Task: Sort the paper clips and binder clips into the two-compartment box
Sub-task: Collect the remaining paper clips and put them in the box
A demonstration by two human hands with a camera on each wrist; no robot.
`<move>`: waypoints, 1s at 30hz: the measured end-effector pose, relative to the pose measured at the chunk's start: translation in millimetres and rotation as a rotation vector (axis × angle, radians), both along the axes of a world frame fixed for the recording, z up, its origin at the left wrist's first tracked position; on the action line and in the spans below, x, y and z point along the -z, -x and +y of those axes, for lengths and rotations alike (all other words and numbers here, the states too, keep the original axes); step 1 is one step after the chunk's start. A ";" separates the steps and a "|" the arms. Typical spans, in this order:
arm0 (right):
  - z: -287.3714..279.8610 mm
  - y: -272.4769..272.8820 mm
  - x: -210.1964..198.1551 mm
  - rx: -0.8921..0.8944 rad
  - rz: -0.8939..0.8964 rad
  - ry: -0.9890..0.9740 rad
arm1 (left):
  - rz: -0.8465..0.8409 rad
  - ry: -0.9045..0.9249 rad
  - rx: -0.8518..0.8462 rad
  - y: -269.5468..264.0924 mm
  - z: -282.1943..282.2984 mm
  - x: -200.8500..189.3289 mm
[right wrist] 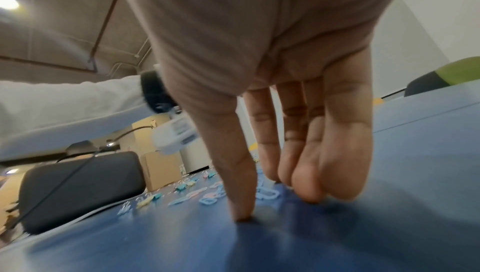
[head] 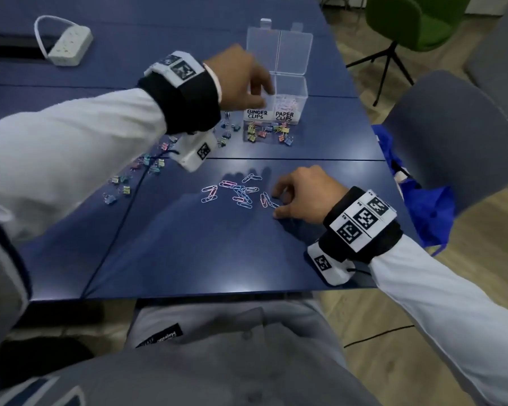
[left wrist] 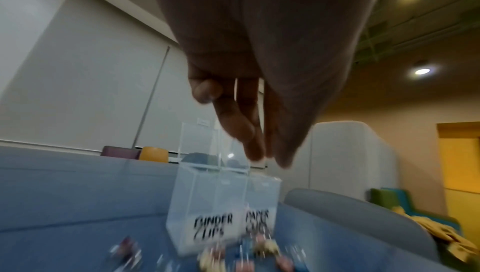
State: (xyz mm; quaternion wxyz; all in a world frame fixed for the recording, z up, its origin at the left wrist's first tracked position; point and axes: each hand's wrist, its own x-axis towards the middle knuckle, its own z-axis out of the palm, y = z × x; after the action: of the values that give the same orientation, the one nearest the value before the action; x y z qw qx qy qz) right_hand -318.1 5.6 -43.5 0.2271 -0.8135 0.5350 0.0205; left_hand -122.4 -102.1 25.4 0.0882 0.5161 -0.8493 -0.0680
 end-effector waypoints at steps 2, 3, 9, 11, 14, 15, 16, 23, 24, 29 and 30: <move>2.7 -6.2 0.0 -0.017 0.028 0.021 | -0.142 -0.171 0.059 -20.6 36.3 9.2; 3.6 -11.4 -0.1 -0.024 0.039 0.038 | -0.198 -0.253 0.069 -29.8 52.3 16.7; 1.4 -52.0 0.1 -0.039 0.016 0.064 | -0.243 -0.379 -0.026 -61.1 102.5 62.3; -1.4 -60.6 -3.0 -0.037 -0.031 0.050 | -0.203 -0.346 -0.037 -61.8 105.6 68.0; -6.0 -59.5 -4.5 0.153 -0.286 -0.040 | -0.155 -0.326 -0.042 -57.7 108.4 69.6; -5.5 -55.5 -4.8 0.282 -0.476 -0.131 | -0.145 -0.327 -0.042 -55.9 109.4 69.3; -5.3 -50.4 -2.8 0.409 -0.688 -0.226 | -0.138 -0.324 -0.040 -53.7 110.1 69.6; 9.4 -34.3 26.9 0.885 -1.496 -0.573 | -0.138 -0.249 -0.031 -34.8 108.8 68.6; 11.2 -34.2 29.1 0.915 -1.574 -0.598 | -0.138 -0.243 -0.036 -33.0 108.0 68.1; 16.4 -35.5 31.8 0.969 -1.875 -0.796 | -0.131 -0.215 -0.056 -30.0 101.1 66.5; 17.6 -36.5 33.1 0.967 -1.898 -0.813 | -0.138 -0.223 -0.052 -30.4 99.3 66.7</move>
State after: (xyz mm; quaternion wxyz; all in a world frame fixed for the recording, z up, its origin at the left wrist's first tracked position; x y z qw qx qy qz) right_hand -281.6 23.3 -76.6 0.7711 -0.0754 0.3584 -0.5208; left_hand -92.1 -2.8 -41.2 -0.0266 0.5478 -0.8270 -0.1237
